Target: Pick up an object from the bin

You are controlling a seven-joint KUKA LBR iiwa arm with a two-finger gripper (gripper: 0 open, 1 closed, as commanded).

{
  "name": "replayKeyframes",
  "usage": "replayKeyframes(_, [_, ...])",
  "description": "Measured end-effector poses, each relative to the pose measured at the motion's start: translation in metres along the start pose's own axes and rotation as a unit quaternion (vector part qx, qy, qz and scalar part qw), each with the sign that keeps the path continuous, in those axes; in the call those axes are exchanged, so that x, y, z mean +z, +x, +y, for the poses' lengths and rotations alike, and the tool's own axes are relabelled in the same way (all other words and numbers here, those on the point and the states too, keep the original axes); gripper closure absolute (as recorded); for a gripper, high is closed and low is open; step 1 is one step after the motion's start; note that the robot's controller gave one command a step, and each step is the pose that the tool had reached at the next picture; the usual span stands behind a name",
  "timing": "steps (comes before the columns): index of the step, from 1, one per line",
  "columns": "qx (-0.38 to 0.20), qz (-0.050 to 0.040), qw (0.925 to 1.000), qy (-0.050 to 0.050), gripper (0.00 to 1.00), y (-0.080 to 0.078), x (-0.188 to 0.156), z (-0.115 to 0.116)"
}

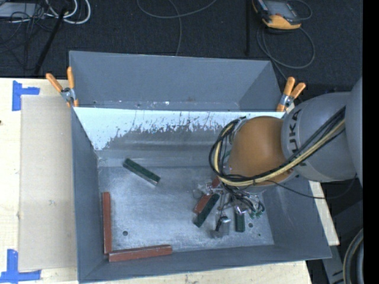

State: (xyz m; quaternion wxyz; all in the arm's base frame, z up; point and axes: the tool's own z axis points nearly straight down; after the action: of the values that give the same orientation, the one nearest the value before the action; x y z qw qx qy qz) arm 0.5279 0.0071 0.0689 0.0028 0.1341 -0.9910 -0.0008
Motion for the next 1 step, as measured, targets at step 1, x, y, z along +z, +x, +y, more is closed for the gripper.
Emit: replayKeyframes(1, [0.002, -0.0019, 1.0000, 0.001, 1.00, -0.0017, -0.0005, -0.0012])
